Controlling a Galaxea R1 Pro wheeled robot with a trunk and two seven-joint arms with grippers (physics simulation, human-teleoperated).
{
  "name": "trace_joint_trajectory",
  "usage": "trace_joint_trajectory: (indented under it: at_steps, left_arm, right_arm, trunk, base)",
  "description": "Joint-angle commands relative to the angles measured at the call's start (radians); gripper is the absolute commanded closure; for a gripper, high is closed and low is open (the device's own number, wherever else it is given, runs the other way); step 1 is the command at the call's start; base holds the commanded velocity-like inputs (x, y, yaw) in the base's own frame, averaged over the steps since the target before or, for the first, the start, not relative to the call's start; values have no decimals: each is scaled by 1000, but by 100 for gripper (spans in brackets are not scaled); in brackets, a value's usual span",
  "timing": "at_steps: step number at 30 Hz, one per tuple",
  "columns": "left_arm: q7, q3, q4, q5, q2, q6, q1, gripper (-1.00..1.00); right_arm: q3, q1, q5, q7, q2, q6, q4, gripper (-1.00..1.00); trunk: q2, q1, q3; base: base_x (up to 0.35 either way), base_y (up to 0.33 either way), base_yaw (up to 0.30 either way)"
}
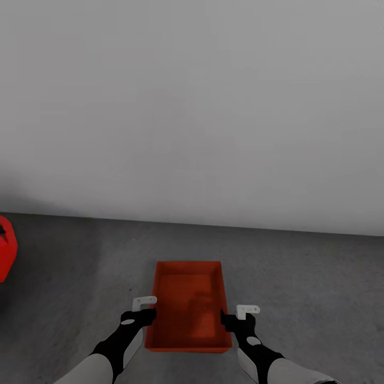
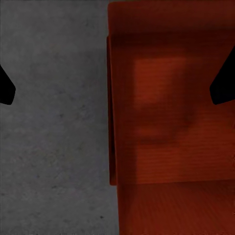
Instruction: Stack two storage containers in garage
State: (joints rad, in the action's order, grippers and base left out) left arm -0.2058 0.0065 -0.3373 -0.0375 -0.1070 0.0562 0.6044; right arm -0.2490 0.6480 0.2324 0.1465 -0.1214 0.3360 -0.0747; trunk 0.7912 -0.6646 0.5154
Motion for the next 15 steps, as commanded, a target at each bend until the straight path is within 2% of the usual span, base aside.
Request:
trace_joint_trajectory:
  at_steps: [1,10,15]
  left_arm:
    - [-3,1,-2,-4,0,5,0,-100]
    - [-3,0,-3,-4,0,5,0,-100]
    - [-2,0,-2,-4,-2,7,0,-100]
  right_arm:
    - [-9,1,8,4,0,3,1,-100]
    - [-9,1,8,4,-1,4,1,-100]
    - [-9,1,8,4,-1,5,1,-100]
  trunk:
    - [1,0,1]
    - [1,0,1]
    - [1,0,1]
  base:
    - [0,0,0]
    - [-6,0,0]
    - [-201,0,0]
